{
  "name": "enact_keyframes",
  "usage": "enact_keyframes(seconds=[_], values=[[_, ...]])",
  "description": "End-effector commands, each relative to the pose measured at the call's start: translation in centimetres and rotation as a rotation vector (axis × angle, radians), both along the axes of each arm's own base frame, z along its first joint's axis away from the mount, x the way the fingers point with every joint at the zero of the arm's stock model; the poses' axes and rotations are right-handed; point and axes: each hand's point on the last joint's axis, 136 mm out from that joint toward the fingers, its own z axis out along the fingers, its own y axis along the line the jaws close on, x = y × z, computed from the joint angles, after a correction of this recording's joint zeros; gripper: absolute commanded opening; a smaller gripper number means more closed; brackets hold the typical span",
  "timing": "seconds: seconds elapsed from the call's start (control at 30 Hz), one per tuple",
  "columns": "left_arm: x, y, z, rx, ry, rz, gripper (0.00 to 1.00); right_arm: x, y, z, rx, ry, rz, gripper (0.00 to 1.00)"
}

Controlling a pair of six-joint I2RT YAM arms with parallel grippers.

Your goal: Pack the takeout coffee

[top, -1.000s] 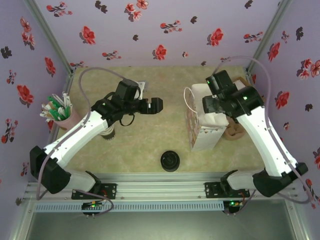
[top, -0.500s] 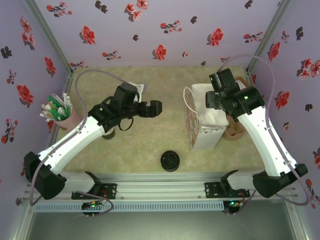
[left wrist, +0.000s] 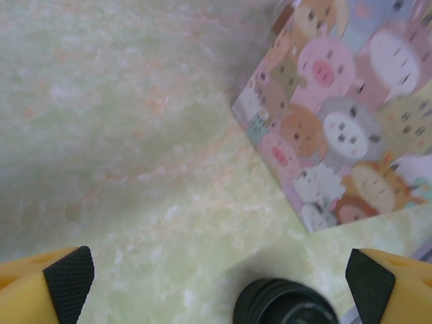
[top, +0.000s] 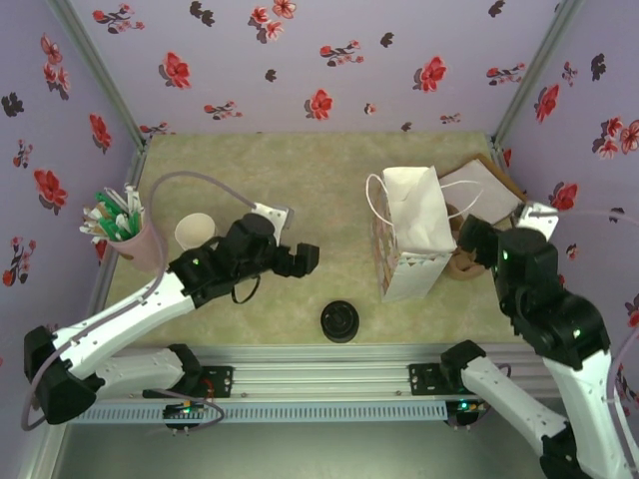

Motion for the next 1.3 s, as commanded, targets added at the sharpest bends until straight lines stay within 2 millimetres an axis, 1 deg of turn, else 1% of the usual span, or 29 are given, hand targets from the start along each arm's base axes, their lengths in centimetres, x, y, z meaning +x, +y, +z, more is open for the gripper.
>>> enact_keyframes(seconds=[0.0, 0.07, 0.1, 0.13, 0.2, 0.3, 0.4, 0.5, 0.6, 0.67, 0.73, 0.77, 0.87, 0.93, 1.03, 1.13, 1.27], values=[[-0.2, 1.1, -2.2, 0.066, -0.048, 0.041, 0.99, 0.0, -2.1, -2.0, 0.017, -0.048, -0.157, 0.98], [-0.7, 1.5, -4.0, 0.092, -0.051, 0.051, 0.99, -0.1, -2.8, -3.7, 0.010, -0.053, -0.198, 0.99], [-0.9, 1.8, -4.9, 0.100, -0.051, 0.060, 0.99, 0.1, -2.8, -4.8, -0.003, -0.041, -0.214, 0.99], [-1.2, 2.1, -5.7, 0.108, -0.053, 0.071, 0.99, -0.2, -3.2, -5.2, 0.009, -0.061, -0.230, 0.99], [-1.6, 2.8, -7.0, 0.112, -0.043, 0.098, 0.99, 0.0, -3.3, -6.5, -0.002, -0.051, -0.245, 0.99], [-2.0, 4.5, -8.4, 0.112, -0.016, 0.176, 0.99, 0.2, -3.3, -7.7, -0.015, -0.026, -0.259, 0.98], [-2.2, 6.5, -9.6, 0.125, 0.011, 0.263, 0.98, 0.3, -3.2, -8.2, -0.026, -0.003, -0.262, 0.96], [-2.4, 8.2, -10.7, 0.157, 0.038, 0.344, 0.89, 0.4, -3.0, -8.2, -0.022, 0.011, -0.251, 0.93], [-2.2, 10.7, -12.1, 0.211, 0.075, 0.448, 0.75, 1.0, -2.3, -8.8, -0.029, 0.049, -0.229, 0.91], [-2.0, 12.1, -13.1, 0.235, 0.105, 0.503, 0.62, 1.2, -2.1, -8.9, -0.024, 0.056, -0.220, 0.89], [-1.8, 13.3, -13.8, 0.248, 0.122, 0.547, 0.46, 1.3, -1.9, -8.8, -0.022, 0.059, -0.211, 0.88], [-1.7, 13.7, -14.0, 0.252, 0.127, 0.563, 0.42, 1.3, -1.9, -8.8, -0.023, 0.060, -0.211, 0.88], [-1.5, 15.1, -14.7, 0.264, 0.141, 0.616, 0.34, 1.4, -1.8, -8.5, -0.024, 0.059, -0.204, 0.87], [-1.1, 16.0, -15.2, 0.264, 0.147, 0.651, 0.31, 1.5, -1.8, -8.4, -0.022, 0.059, -0.201, 0.87], [-0.6, 16.8, -15.6, 0.266, 0.145, 0.684, 0.31, 1.6, -1.6, -8.3, -0.023, 0.062, -0.194, 0.87], [0.1, 17.4, -15.9, 0.258, 0.136, 0.711, 0.28, 1.7, -1.6, -8.3, -0.025, 0.070, -0.190, 0.86], [0.7, 18.0, -16.2, 0.257, 0.131, 0.737, 0.27, 1.7, -1.5, -8.2, -0.024, 0.071, -0.186, 0.87]])
